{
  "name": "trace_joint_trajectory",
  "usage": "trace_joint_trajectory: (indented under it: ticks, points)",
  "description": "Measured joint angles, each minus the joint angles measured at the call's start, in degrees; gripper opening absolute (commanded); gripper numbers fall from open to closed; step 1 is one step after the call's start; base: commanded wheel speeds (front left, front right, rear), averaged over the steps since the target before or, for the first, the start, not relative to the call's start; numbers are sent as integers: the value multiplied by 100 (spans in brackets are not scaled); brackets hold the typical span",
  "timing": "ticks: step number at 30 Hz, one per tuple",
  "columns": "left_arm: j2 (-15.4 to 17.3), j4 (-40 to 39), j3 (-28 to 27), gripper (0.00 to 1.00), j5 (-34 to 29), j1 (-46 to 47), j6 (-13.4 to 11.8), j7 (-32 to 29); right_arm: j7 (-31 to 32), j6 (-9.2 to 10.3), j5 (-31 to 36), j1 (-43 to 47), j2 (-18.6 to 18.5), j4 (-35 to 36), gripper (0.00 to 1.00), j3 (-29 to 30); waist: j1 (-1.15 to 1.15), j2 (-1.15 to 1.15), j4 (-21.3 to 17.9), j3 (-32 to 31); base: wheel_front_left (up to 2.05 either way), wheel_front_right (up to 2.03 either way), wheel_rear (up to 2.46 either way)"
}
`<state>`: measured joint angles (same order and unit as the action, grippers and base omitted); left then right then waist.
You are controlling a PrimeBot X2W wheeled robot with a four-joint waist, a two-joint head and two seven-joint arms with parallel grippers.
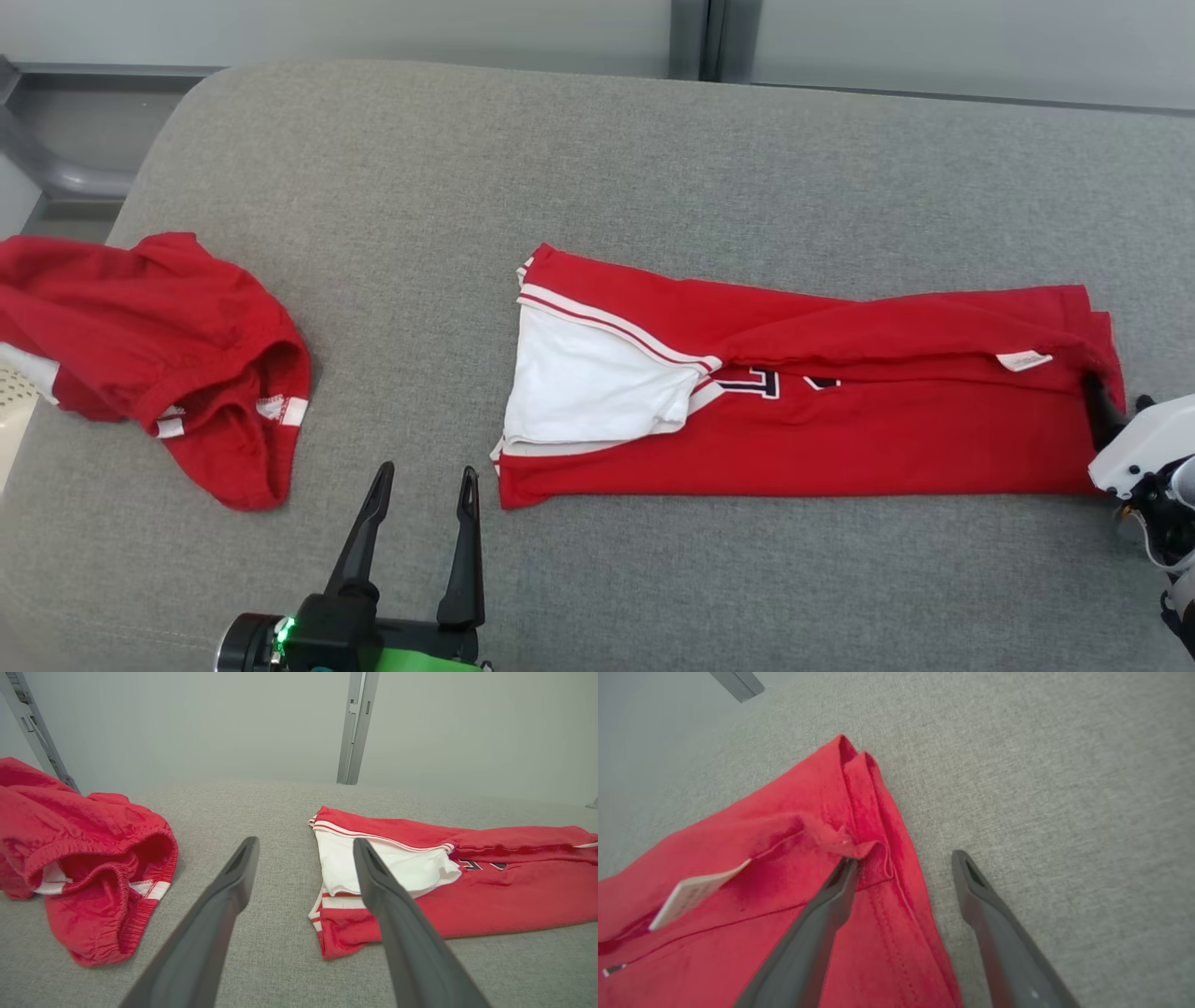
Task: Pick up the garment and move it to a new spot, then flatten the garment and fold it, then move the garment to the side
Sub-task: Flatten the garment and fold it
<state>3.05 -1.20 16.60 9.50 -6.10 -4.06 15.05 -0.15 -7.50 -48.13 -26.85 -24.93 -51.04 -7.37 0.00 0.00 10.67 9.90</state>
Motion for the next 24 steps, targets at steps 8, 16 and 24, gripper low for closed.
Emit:
trace_joint_trajectory:
  ticks: [8,16,24]
  points:
    - [-9,1,19,100,65,34,-51,0,673,2,-97,-99,3,-15,0,-5,0,0,118,144,0,0,0]
    - [-12,-18,55,100,93,74,-94,0,627,-15,-29,105,-269,339,0,16,0,0,-1,194,0,0,0]
    - [-13,-26,-46,100,-33,152,-14,0,734,-9,270,194,-1290,666,0,360,0,0,-246,336,0,0,0]
